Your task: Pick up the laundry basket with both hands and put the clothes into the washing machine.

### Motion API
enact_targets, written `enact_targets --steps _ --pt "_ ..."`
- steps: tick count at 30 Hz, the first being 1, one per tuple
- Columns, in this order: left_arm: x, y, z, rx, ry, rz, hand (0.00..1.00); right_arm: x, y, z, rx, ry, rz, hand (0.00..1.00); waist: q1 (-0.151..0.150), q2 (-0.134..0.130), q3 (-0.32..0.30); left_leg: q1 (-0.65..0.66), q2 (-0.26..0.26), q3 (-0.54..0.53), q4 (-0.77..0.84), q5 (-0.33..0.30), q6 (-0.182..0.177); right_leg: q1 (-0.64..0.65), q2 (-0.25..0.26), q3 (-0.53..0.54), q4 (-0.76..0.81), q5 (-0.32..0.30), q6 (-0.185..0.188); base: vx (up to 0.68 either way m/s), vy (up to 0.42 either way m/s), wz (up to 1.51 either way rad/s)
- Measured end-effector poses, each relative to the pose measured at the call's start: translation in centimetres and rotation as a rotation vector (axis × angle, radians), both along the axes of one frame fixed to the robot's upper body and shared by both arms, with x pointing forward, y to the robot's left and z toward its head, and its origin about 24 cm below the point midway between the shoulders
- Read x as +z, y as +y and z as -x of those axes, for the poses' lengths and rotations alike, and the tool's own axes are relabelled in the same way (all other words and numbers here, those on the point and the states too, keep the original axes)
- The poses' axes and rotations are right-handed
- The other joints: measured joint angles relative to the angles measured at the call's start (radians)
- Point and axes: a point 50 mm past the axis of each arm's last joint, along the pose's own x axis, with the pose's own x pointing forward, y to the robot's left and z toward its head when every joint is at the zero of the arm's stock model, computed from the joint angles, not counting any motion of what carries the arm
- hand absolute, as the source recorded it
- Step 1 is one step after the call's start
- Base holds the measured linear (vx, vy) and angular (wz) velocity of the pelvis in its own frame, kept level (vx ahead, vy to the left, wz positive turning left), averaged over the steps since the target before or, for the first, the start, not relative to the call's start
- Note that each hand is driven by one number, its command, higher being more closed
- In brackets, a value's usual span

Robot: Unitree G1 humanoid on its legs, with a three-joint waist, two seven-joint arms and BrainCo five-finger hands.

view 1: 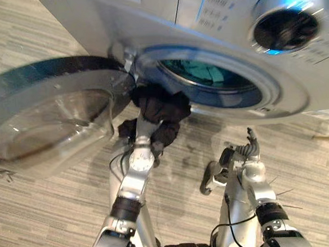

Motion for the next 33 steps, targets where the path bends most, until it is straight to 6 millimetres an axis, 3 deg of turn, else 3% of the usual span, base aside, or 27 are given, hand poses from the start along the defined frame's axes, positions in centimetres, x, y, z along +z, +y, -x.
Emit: enact_targets --steps 5,10,11,13,17,19,29,33 --pt "5.6 -1.9 -1.4 0.006 -0.185 -0.011 1.00 1.9 0.1 -0.4 -0.004 -0.094 0.007 0.00 -0.015 0.000 0.000 -0.054 0.018 -0.002 0.059 -0.009 0.016 -0.066 0.010 0.031 0.057 0.000 0.001 -0.04 -0.059 -0.11" --pt "11.8 -3.1 -2.3 0.041 -0.375 -0.045 1.00 3.0 1.1 -0.5 0.010 -0.169 -0.014 0.00 -0.055 -0.001 0.000 -0.074 0.036 -0.002 0.096 -0.013 0.022 -0.099 0.027 0.056 0.101 -0.008 0.008 -0.06 -0.080 -0.09" --pt "14.0 -3.2 -2.7 0.071 -0.430 -0.068 0.00 3.3 1.3 -0.5 0.013 -0.186 -0.016 0.00 -0.061 -0.002 0.000 -0.074 0.045 -0.001 0.096 -0.012 0.021 -0.107 0.038 0.062 0.102 -0.007 0.006 -0.07 -0.090 -0.16" --pt "16.1 -3.2 -3.0 0.093 -0.486 -0.103 0.00 3.6 1.3 -0.6 0.015 -0.203 -0.018 0.00 -0.066 -0.003 0.000 -0.076 0.055 0.001 0.096 -0.012 0.021 -0.115 0.046 0.065 0.101 -0.003 0.000 -0.07 -0.088 -0.20" --pt "22.2 -0.7 -4.5 0.261 -0.587 -0.233 0.00 4.4 2.5 -0.7 0.040 -0.257 -0.045 0.00 -0.094 -0.028 0.002 -0.109 0.088 -0.007 0.095 -0.011 0.021 -0.157 0.087 0.062 0.083 0.022 -0.009 -0.03 -0.084 -0.27" --pt "23.5 0.1 -5.0 0.321 -0.591 -0.319 0.00 4.8 2.8 -0.7 0.045 -0.288 -0.056 0.00 -0.108 -0.040 0.007 -0.126 0.089 -0.014 0.095 -0.011 0.021 -0.170 0.095 0.056 0.077 0.031 -0.001 0.02 -0.049 -0.17" --pt "21.8 0.5 -6.7 0.378 -0.502 -0.704 0.00 4.7 3.0 -0.7 0.098 -0.304 -0.080 0.00 -0.113 -0.049 0.014 -0.132 0.092 -0.029 0.086 -0.010 0.017 -0.164 0.105 0.044 0.065 0.030 -0.002 0.03 -0.057 -0.01" --pt "20.5 0.4 -6.9 0.365 -0.479 -0.765 0.00 3.2 2.7 -0.6 0.105 -0.241 -0.096 0.00 -0.089 -0.049 0.014 -0.080 0.087 -0.025 0.034 0.000 0.003 -0.109 0.103 0.021 0.011 0.038 -0.012 0.00 -0.066 0.05"
